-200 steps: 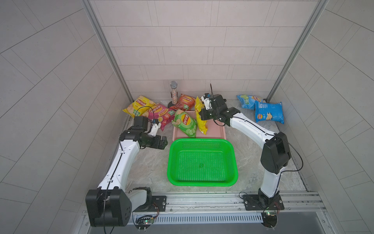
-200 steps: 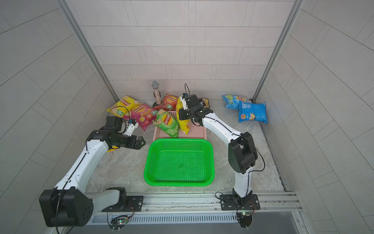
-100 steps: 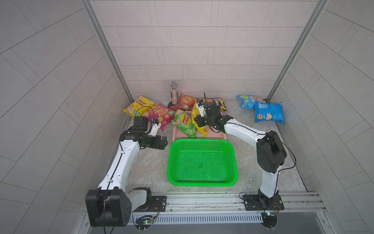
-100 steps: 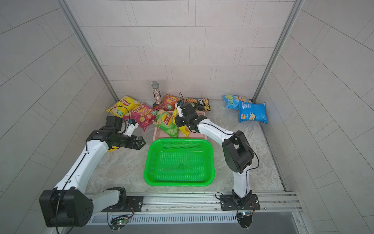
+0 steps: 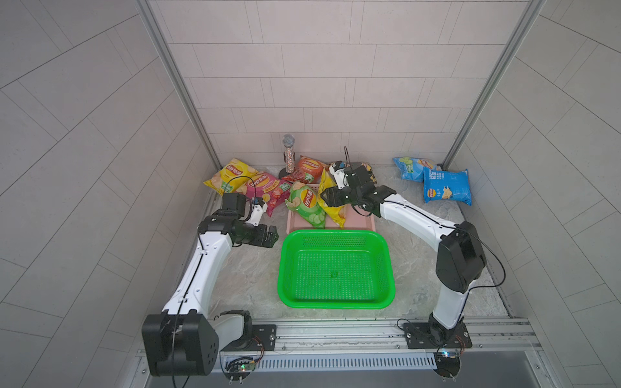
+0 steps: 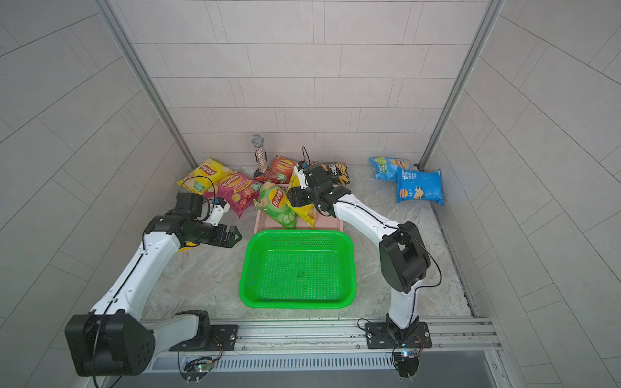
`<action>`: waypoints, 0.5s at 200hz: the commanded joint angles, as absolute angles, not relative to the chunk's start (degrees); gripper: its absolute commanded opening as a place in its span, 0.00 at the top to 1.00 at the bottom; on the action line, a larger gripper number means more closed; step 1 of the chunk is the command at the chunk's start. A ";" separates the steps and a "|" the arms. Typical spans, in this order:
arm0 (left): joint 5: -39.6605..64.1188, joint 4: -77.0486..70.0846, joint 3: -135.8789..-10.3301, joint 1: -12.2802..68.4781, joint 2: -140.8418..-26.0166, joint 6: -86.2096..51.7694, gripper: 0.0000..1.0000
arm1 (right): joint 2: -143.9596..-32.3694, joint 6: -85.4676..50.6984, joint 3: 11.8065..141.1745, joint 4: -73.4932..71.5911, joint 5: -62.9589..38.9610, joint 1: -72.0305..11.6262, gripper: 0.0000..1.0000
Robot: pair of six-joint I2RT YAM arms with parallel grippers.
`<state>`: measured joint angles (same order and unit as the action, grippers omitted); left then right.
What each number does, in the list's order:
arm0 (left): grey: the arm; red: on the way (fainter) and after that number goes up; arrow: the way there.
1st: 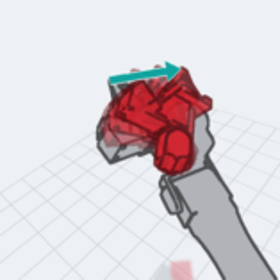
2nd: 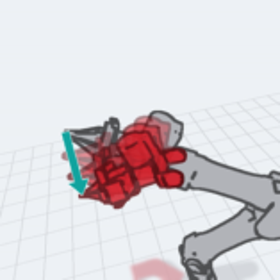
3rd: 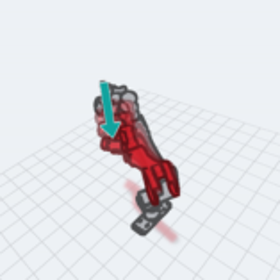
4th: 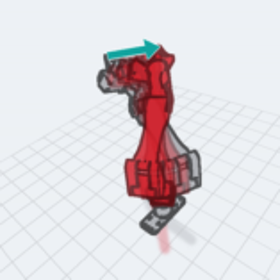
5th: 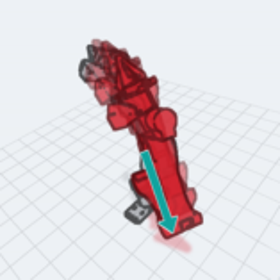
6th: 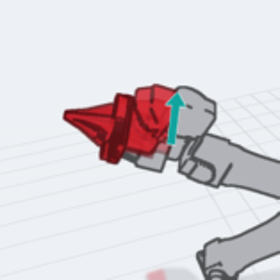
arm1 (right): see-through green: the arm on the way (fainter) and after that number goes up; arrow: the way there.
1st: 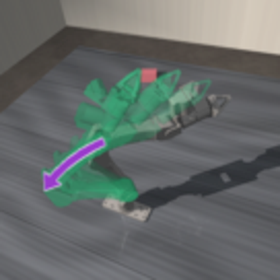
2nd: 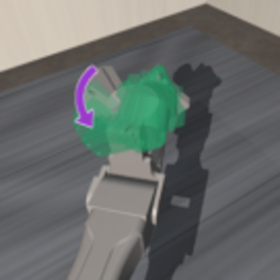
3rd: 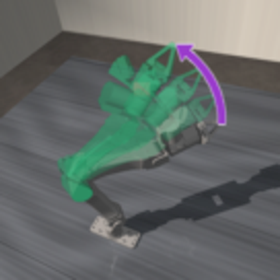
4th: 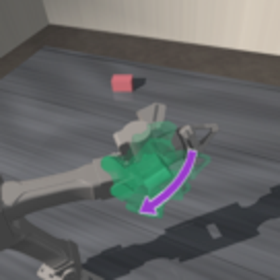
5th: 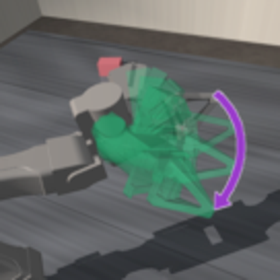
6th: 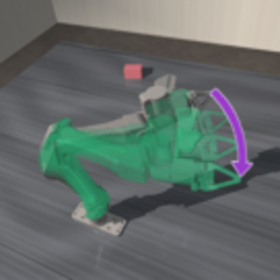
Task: Put the potato chips into the basket
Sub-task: Place the potato chip in the basket.
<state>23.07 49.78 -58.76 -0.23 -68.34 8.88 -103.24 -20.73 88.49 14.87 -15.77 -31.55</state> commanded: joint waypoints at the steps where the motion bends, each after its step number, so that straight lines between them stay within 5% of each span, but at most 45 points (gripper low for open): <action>1: 23.07 49.89 -58.01 0.00 -67.23 9.37 0.00 | -99.09 -23.17 89.38 18.67 -18.48 -29.69 0.25; 35: 23.12 49.86 -58.05 -0.08 -67.15 9.38 0.00 | -95.75 -27.10 87.67 20.84 -22.06 -25.17 0.24; 100: 21.76 49.59 -58.01 -0.02 -67.43 9.05 0.00 | -90.48 -36.26 82.41 26.81 -22.54 -3.69 0.24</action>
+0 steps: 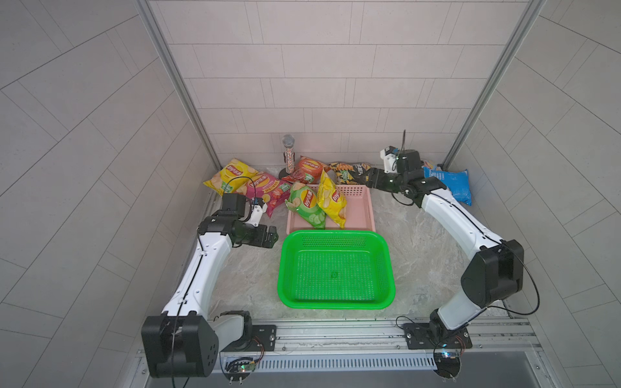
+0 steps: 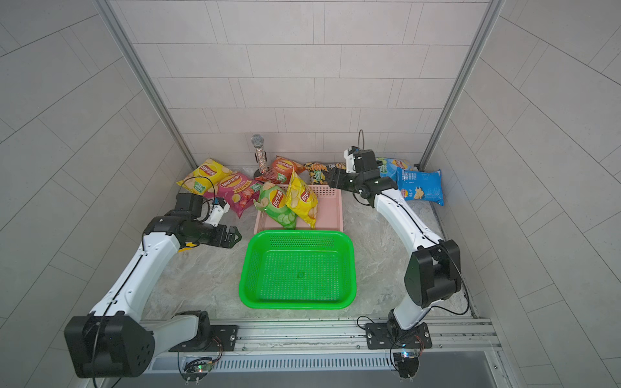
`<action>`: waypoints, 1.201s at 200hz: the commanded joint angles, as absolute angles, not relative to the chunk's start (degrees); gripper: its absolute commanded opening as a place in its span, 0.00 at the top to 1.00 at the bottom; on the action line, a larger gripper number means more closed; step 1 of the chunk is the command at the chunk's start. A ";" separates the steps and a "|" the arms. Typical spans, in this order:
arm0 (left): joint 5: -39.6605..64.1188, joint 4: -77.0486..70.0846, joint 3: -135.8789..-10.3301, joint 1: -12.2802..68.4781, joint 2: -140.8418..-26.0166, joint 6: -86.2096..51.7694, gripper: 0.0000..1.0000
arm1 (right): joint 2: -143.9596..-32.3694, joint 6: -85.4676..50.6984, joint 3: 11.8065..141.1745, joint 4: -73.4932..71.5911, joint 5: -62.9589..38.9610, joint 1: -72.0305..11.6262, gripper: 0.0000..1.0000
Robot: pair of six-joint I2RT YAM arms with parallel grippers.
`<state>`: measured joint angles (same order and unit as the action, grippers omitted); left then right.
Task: Put the potato chips into the basket
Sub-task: Place the potato chip in the basket, then pick up the potato chip from the corner of the board.
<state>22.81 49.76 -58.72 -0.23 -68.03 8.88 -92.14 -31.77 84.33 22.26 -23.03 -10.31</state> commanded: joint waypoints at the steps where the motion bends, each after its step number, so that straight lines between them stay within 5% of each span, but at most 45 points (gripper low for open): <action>1: 21.78 49.62 -58.01 -0.05 -67.47 9.01 0.00 | -90.51 -36.41 82.25 26.81 -22.57 -3.25 0.24; 61: 21.19 49.65 -58.01 -0.05 -67.74 9.06 0.00 | -98.63 -39.61 80.92 26.59 -10.29 8.42 0.24; 150: 21.48 49.84 -58.31 0.00 -68.60 9.29 0.00 | -123.97 -31.29 109.77 46.57 37.17 -1.49 0.23; 240: 21.85 49.91 -58.27 -0.06 -68.41 9.32 0.00 | -139.39 -28.71 121.95 49.75 44.03 0.18 0.26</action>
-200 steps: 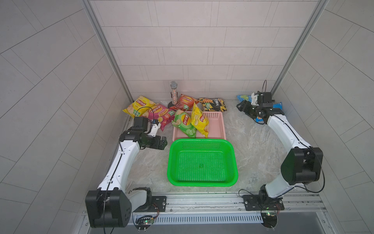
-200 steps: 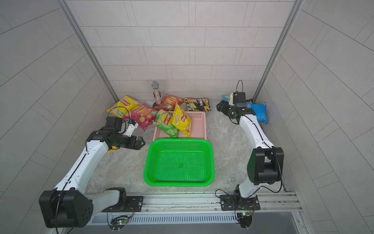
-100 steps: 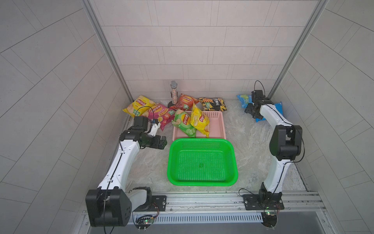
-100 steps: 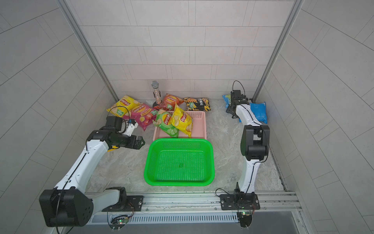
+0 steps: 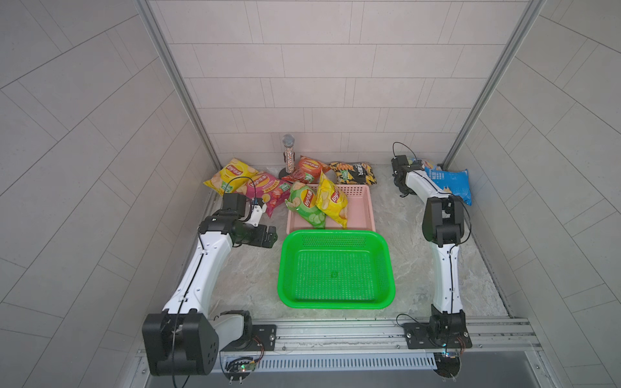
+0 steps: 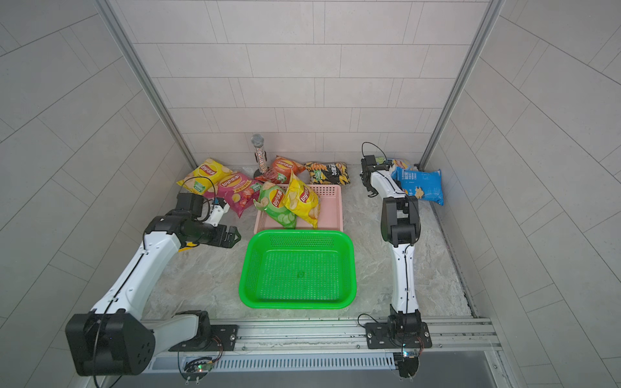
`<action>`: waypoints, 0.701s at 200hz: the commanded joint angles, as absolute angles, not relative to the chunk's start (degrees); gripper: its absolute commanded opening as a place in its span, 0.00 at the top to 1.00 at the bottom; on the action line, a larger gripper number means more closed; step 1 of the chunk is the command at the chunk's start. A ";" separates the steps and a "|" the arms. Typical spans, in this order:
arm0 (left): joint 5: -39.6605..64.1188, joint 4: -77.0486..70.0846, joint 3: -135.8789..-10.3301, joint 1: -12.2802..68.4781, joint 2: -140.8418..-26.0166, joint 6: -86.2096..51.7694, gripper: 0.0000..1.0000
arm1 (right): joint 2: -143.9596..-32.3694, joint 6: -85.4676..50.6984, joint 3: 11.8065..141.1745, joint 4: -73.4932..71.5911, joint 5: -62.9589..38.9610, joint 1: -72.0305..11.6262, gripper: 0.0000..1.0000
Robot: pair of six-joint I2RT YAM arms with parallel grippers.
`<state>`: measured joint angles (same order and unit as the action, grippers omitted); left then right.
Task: Put the potato chips into the basket
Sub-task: Pick up the potato chip from the corner of the board.
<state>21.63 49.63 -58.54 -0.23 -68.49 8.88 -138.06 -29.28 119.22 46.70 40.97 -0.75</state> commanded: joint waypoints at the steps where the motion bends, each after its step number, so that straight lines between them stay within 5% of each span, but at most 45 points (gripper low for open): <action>1: 21.87 49.92 -58.27 -0.03 -68.44 9.32 0.00 | -139.48 -28.73 122.06 49.84 44.03 0.18 0.26; 107: 21.79 49.98 -58.39 -0.01 -67.94 9.26 0.00 | -150.06 -29.45 132.93 56.90 43.44 2.38 0.23; 140: 21.85 49.93 -58.49 -0.02 -67.72 9.27 0.00 | -150.30 -30.50 133.57 57.72 43.59 2.64 0.34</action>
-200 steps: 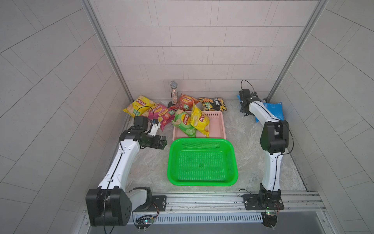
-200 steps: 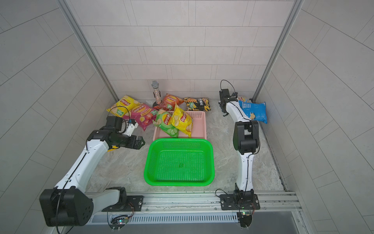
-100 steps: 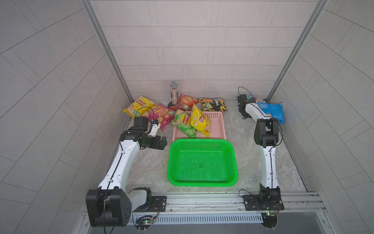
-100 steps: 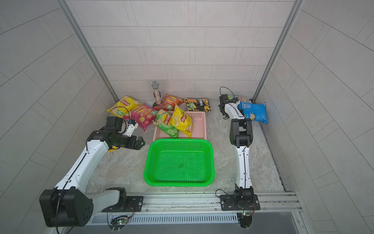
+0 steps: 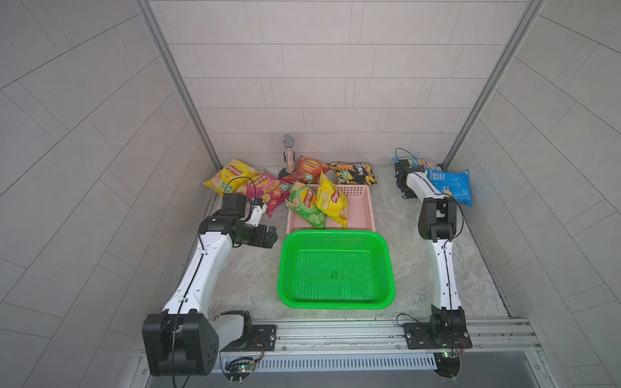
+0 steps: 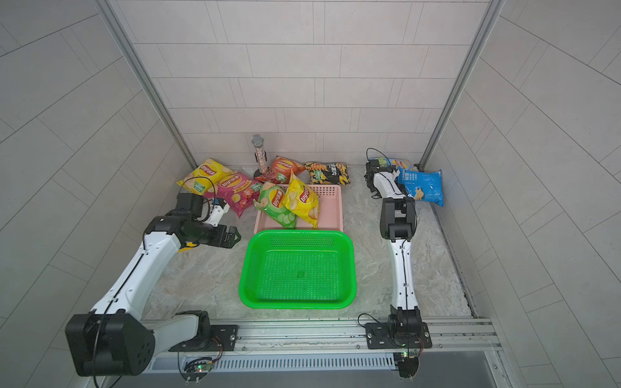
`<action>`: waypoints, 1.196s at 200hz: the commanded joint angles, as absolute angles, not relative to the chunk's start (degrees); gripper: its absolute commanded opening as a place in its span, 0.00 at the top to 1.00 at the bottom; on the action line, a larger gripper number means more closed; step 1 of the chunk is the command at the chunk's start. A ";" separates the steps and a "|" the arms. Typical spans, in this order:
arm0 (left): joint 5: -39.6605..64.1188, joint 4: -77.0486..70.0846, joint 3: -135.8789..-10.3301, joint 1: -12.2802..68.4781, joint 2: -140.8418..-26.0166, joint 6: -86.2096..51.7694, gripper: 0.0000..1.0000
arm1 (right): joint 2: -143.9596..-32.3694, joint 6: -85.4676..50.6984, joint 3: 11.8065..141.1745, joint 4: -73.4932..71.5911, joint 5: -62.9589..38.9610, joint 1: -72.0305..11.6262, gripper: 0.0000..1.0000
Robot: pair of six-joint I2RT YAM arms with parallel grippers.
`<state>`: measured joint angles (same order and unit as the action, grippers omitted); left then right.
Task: Put the potato chips into the basket
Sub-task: Pick up the potato chip from the corner of the board.
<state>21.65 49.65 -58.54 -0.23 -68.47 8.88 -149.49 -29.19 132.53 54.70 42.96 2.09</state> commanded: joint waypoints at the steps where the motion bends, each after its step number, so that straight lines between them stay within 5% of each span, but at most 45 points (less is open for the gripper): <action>1: 21.82 49.97 -58.47 -0.01 -67.70 9.29 0.00 | -150.34 -30.50 133.58 57.69 43.59 2.64 0.35; 12: 21.84 49.94 -58.49 -0.05 -67.63 9.29 0.00 | -150.38 -30.66 133.84 57.74 43.44 2.73 0.43; 40: 21.92 49.98 -58.50 -0.02 -67.52 9.26 0.00 | -150.23 -30.82 133.93 57.77 43.24 2.89 0.86; 53: 21.86 49.96 -58.46 -0.03 -67.38 9.23 0.00 | -149.88 -30.90 133.94 58.16 43.46 2.65 0.92; 128: 22.06 49.94 -58.38 -0.01 -67.31 9.23 0.00 | -134.79 -29.75 123.84 56.11 40.77 -1.28 0.95; 239: 22.68 50.09 -58.36 -0.07 -66.99 9.49 0.00 | -92.32 -22.54 91.95 45.40 6.31 -5.85 1.00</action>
<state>22.17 49.67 -58.54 -0.23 -68.12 8.95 -97.84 -24.95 95.24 47.24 18.13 -4.86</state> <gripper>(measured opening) 0.998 0.071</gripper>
